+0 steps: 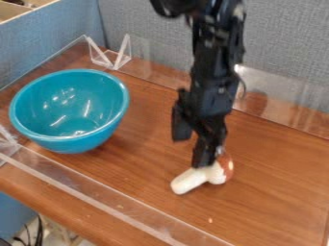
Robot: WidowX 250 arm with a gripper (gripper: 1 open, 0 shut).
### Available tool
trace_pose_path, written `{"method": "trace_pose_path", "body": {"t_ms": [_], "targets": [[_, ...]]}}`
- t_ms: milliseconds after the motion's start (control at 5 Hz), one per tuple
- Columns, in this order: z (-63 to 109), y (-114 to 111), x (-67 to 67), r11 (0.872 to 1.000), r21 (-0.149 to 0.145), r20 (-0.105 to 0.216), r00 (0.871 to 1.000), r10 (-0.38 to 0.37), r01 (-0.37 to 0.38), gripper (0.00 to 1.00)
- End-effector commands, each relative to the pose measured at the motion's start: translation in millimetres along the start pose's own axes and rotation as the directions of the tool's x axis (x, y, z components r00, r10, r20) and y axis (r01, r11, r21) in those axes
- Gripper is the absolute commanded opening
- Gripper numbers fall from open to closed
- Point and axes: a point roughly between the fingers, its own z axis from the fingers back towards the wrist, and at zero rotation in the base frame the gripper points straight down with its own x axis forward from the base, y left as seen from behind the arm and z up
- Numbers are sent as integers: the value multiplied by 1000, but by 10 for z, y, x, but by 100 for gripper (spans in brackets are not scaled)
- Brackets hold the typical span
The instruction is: Put the mushroom in the blue bowl
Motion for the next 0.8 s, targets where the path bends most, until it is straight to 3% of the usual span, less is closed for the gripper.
{"method": "trace_pose_path", "body": {"t_ms": [0,600], "targets": [[-77,-8,86,999,7,30,999,-40,40,100],[-196,14,128,999,-13,24,999,-36,37,100]]}}
